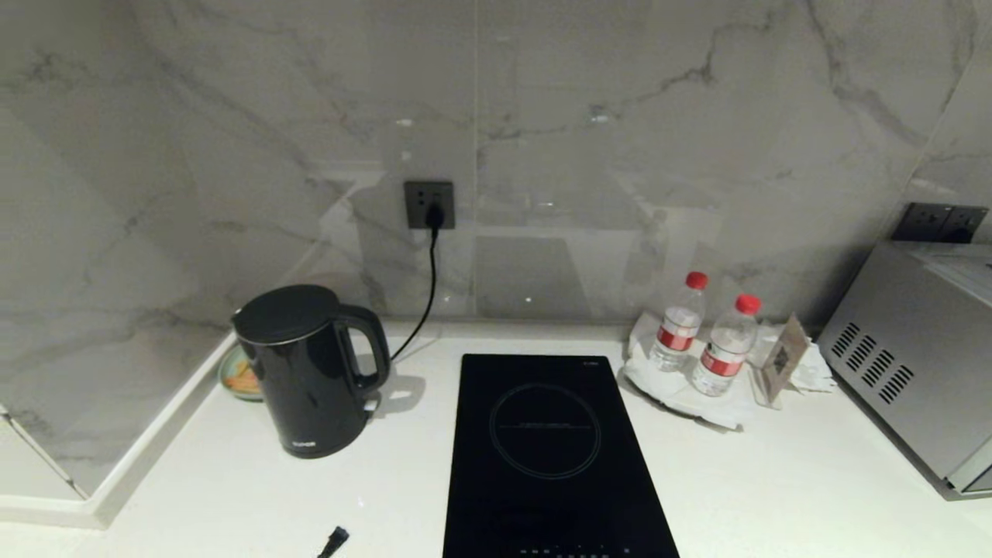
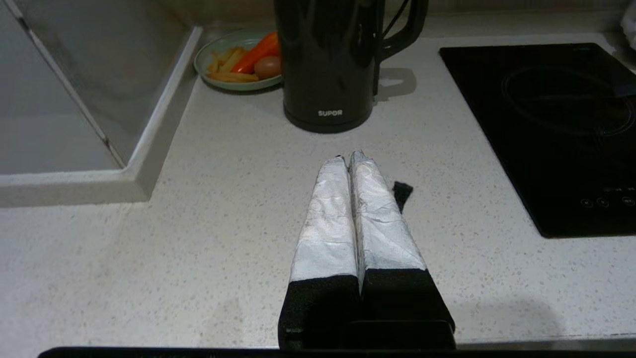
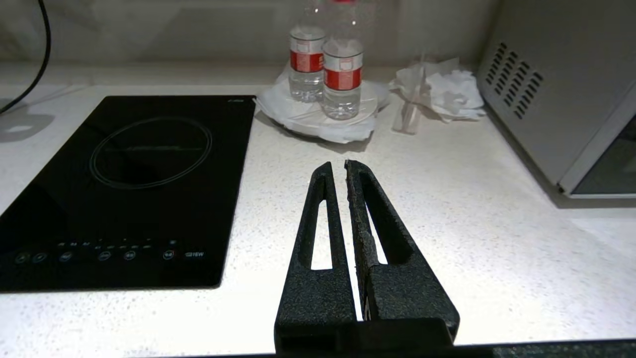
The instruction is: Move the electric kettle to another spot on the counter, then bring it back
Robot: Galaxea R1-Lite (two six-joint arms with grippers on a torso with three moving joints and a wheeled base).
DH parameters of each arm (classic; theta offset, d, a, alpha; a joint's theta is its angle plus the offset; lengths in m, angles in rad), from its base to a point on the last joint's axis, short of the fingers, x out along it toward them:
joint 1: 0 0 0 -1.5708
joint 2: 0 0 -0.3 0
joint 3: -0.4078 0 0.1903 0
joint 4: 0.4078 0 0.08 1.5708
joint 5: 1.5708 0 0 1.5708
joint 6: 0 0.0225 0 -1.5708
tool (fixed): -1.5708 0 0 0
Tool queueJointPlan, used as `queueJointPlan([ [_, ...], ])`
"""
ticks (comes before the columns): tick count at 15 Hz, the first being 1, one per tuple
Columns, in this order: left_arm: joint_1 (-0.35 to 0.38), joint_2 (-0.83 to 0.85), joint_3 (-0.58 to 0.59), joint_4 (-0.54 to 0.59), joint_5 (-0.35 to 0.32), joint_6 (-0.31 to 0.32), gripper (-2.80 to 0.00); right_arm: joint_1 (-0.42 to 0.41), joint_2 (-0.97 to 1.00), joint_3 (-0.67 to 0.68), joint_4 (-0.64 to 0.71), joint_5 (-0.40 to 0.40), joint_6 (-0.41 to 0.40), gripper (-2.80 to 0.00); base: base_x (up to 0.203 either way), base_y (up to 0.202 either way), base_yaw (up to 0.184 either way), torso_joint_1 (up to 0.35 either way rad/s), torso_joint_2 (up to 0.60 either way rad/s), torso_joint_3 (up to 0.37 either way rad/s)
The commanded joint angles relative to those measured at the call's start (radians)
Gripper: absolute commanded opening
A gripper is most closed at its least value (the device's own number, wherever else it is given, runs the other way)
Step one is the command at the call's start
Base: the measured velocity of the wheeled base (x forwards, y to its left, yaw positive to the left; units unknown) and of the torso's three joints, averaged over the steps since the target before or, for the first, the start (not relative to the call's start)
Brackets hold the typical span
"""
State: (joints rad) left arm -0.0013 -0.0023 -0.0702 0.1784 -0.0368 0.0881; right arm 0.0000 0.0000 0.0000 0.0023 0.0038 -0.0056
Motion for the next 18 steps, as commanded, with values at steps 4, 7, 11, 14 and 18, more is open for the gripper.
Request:
queueJointPlan([
  [4,0.000,0.004,0.000,0.000,0.000,0.001,-2.80,0.000,0.001,0.000,0.001,-0.001,-0.001,-2.80,0.000,0.000,0.000,0.000,0.00,0.000],
  [7,0.000,0.004,0.000,0.000,0.002,-0.001,-2.80,0.000,0.002,0.000,0.001,-0.001,-0.001,-2.80,0.000,0.000,0.000,0.000,0.00,0.000],
  [11,0.000,0.004,0.000,0.000,0.002,-0.001,-2.80,0.000,0.000,0.000,0.001,-0.001,-0.001,-2.80,0.000,0.000,0.000,0.000,0.00,0.000],
  [14,0.000,0.004,0.001,0.000,0.006,-0.001,-2.80,0.000,0.002,0.000,0.001,-0.001,-0.001,-2.80,0.000,0.000,0.000,0.000,0.00,0.000],
  [18,0.000,0.004,0.001,0.000,0.005,-0.007,-2.80,0.000,0.001,0.000,0.001,-0.001,-0.001,-2.80,0.000,0.000,0.000,0.000,0.00,0.000],
])
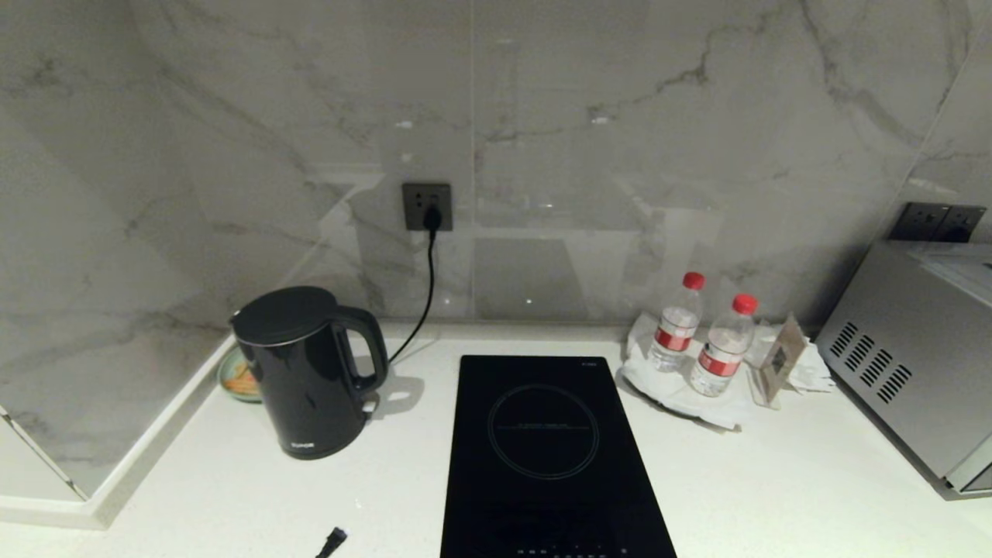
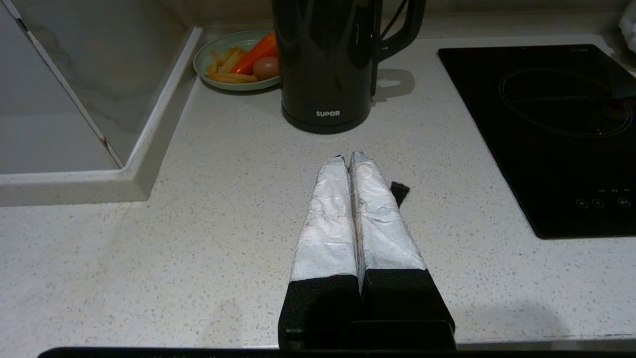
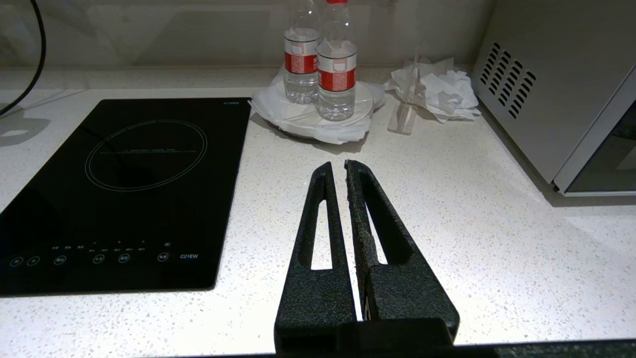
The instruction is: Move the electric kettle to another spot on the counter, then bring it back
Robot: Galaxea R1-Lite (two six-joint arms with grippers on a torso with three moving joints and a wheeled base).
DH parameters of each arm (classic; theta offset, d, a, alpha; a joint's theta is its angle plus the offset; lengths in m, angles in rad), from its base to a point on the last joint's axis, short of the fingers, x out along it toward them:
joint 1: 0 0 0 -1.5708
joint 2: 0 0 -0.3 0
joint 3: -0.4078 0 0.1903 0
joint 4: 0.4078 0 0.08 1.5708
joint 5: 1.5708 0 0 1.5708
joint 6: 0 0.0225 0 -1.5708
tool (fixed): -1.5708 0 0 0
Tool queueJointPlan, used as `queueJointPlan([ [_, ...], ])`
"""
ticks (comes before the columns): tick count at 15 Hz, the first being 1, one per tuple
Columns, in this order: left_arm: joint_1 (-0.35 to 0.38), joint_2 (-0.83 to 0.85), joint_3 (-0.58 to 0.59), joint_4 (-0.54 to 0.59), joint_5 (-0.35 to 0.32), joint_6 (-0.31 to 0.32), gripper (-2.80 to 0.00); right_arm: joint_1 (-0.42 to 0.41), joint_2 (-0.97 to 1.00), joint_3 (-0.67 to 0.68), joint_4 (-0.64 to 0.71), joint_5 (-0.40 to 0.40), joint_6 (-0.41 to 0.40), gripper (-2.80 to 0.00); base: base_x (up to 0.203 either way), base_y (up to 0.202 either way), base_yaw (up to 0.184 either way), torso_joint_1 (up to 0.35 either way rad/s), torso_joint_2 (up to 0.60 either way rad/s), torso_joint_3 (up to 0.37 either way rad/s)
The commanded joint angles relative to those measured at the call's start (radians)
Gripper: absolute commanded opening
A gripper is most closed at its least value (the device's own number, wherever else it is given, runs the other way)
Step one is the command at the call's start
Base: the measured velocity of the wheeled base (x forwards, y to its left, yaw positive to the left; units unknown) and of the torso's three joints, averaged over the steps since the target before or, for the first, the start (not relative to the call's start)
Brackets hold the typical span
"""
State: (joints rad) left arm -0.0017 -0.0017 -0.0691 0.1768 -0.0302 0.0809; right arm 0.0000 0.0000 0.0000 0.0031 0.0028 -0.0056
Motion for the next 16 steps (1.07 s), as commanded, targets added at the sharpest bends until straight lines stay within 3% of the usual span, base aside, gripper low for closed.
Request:
queueJointPlan([
  [1,0.000,0.003,0.000,0.001,-0.002,0.000,-2.80,0.000,0.002,0.000,0.000,0.000,0.000,-2.80,0.000,0.000,0.000,0.000,0.00,0.000],
  [4,0.000,0.002,0.000,0.001,-0.004,0.001,-2.80,0.000,0.000,0.000,0.000,0.000,0.000,-2.80,-0.002,0.031,-0.002,-0.011,0.00,0.004],
  [9,0.000,0.002,-0.001,0.001,-0.004,0.002,-2.80,0.000,0.001,0.000,0.000,0.000,0.000,-2.80,0.000,0.148,0.000,0.007,0.01,0.001],
  [16,0.000,0.003,0.000,0.001,-0.005,0.003,-2.80,0.000,0.000,0.000,0.000,0.000,0.000,-2.80,0.000,0.000,0.000,0.000,0.00,0.000],
])
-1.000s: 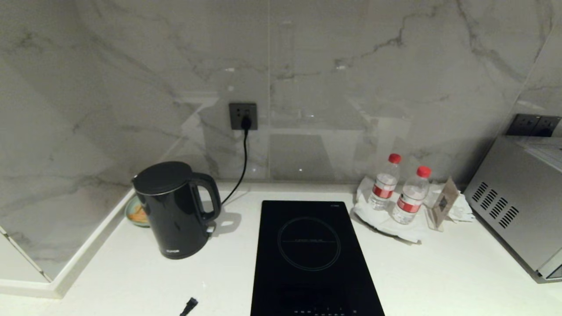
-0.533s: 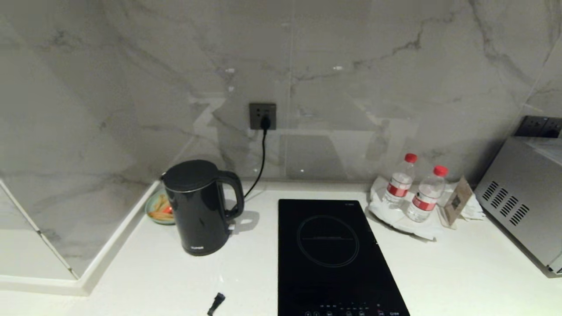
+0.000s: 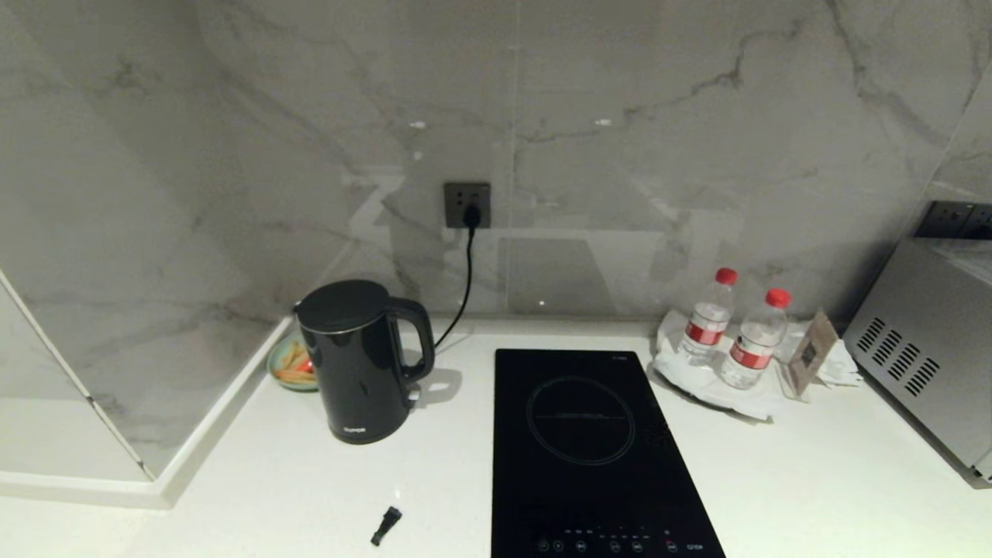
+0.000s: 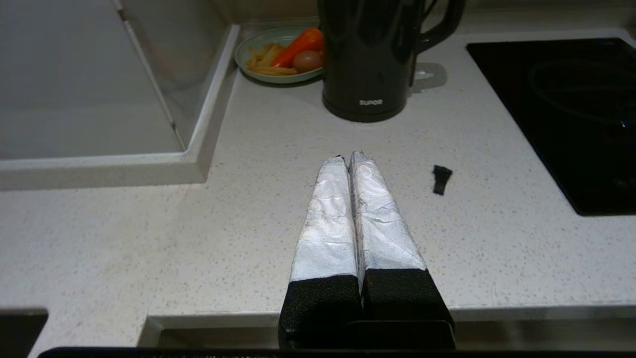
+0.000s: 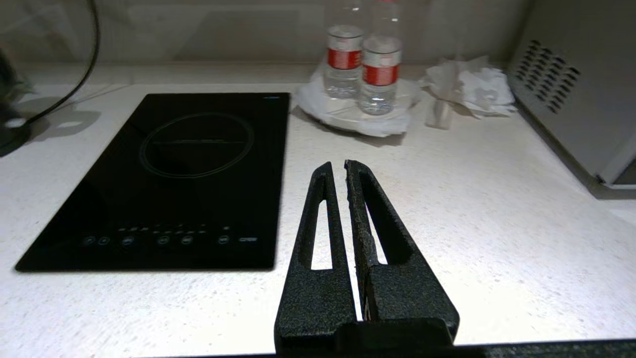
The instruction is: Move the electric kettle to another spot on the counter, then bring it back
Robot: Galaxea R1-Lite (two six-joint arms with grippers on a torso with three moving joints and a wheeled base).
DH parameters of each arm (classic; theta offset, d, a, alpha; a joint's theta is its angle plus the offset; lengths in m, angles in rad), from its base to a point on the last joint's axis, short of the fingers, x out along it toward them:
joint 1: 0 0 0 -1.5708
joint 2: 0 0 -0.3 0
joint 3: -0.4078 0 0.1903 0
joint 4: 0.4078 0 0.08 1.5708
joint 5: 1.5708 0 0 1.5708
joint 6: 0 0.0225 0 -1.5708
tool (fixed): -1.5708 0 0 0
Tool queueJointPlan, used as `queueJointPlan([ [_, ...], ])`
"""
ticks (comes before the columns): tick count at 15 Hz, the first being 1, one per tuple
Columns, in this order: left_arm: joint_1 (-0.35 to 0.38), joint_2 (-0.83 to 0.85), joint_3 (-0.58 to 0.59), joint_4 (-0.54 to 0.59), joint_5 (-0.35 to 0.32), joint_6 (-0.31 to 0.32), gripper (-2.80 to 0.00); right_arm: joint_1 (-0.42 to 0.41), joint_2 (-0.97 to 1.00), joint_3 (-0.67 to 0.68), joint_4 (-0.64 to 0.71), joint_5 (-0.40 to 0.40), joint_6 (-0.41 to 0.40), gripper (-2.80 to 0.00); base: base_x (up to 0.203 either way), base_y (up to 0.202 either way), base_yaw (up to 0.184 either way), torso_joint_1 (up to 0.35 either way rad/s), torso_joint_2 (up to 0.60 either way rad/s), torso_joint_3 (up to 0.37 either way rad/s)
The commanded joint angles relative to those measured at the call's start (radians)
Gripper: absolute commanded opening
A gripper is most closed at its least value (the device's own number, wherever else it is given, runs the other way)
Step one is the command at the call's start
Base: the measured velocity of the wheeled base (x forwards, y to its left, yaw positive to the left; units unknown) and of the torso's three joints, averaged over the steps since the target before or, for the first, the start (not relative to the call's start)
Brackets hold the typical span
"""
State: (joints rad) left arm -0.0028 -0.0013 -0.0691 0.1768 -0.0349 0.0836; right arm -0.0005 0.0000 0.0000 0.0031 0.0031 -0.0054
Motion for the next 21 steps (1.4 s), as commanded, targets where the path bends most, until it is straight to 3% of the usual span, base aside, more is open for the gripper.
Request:
queueJointPlan([
  [1,0.001,0.002,0.000,0.001,0.000,0.001,-2.80,0.000,0.002,0.000,0.000,0.000,-0.001,-2.80,0.000,0.000,0.000,0.000,0.00,0.000],
  [10,0.001,0.003,0.000,0.001,0.000,0.001,-2.80,0.000,0.001,0.000,0.000,0.000,-0.001,-2.80,0.000,0.000,0.000,0.000,0.00,0.000],
  [21,0.001,0.003,0.000,0.001,0.003,-0.001,-2.80,0.000,0.001,0.000,0.000,0.000,-0.001,-2.80,0.000,0.000,0.000,0.000,0.01,-0.122],
])
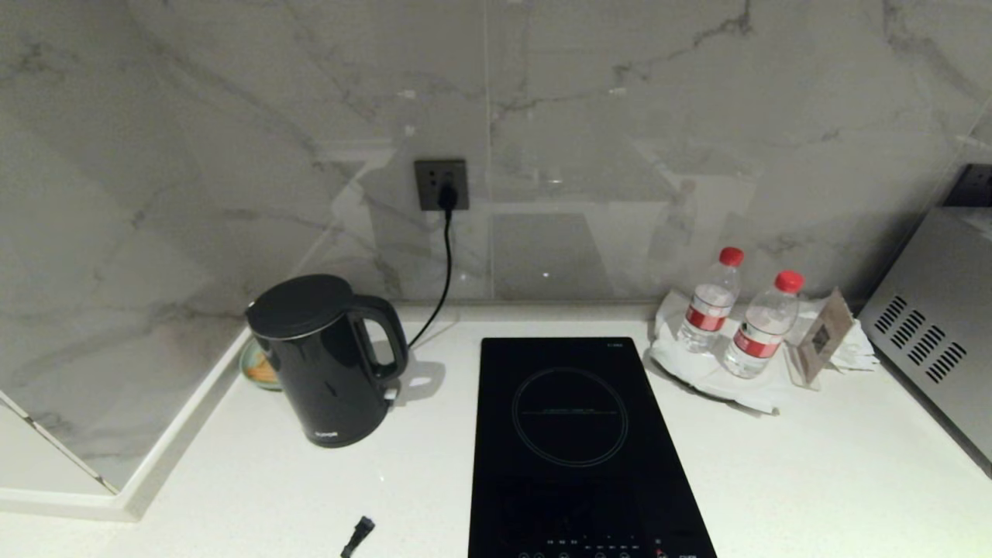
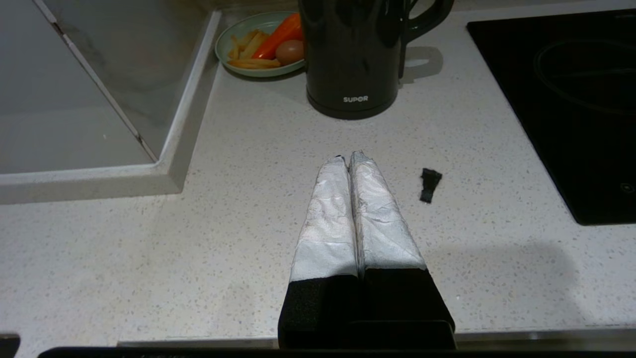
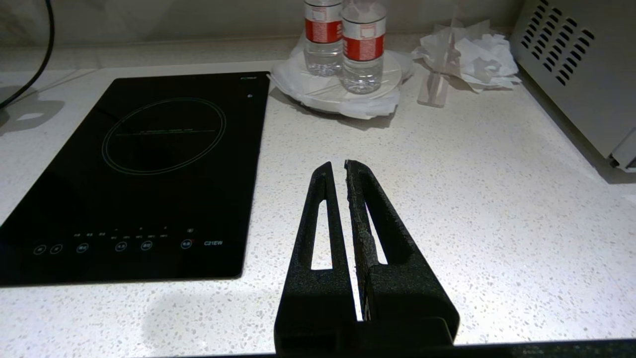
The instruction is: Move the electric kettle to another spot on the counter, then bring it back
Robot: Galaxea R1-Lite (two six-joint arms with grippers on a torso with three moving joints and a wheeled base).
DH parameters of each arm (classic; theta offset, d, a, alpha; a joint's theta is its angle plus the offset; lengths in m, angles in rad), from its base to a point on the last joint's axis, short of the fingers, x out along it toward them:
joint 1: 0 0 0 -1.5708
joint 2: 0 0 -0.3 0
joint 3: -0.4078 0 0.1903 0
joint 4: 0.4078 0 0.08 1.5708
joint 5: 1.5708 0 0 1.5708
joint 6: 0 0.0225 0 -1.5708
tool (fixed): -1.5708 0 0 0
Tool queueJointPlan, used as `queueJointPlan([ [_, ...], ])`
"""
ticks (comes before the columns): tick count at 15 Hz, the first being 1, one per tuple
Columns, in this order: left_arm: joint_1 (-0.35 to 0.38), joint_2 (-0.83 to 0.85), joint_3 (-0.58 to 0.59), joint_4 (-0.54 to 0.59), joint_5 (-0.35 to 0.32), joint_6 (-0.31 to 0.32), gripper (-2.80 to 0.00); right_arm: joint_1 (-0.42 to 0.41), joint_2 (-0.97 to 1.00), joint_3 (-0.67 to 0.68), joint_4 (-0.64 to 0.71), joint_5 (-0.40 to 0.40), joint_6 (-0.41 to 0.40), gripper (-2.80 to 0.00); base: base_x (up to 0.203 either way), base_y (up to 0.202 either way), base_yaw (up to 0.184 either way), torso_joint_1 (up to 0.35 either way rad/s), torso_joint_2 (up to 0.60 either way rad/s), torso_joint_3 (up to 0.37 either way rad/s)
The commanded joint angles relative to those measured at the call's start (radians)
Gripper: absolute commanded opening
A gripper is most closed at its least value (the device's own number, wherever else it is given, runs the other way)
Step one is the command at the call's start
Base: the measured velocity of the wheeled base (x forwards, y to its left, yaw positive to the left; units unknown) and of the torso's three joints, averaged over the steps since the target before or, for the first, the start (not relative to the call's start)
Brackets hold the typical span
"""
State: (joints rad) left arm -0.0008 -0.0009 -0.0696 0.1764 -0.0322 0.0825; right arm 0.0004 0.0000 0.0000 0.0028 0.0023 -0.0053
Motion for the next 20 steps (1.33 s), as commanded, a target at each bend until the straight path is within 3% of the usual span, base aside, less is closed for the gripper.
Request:
queueJointPlan([
  [1,-0.001,0.002,0.001,0.002,-0.002,0.000,-2.80,0.000,0.001,0.000,0.000,0.001,-0.001,-2.80,0.000,0.000,0.000,0.000,0.00,0.000],
  [7,0.001,0.001,-0.010,0.002,0.012,0.006,-2.80,0.000,0.002,0.000,0.000,0.001,-0.001,-2.80,0.000,0.000,0.000,0.000,0.00,0.000],
  [10,0.002,0.062,-0.139,0.012,-0.015,0.001,-2.80,0.000,0.001,0.000,0.000,0.001,-0.001,-2.80,0.000,0.000,0.000,0.000,0.00,0.000],
  [16,0.010,0.440,-0.396,0.011,-0.234,-0.013,-2.80,0.000,0.001,0.000,0.000,0.001,-0.001,-2.80,0.000,0.000,0.000,0.000,0.00,0.000],
  [20,0.002,0.683,-0.504,-0.008,-0.323,-0.016,-2.80,0.000,0.001,0.000,0.000,0.001,-0.001,-2.80,0.000,0.000,0.000,0.000,0.00,0.000],
])
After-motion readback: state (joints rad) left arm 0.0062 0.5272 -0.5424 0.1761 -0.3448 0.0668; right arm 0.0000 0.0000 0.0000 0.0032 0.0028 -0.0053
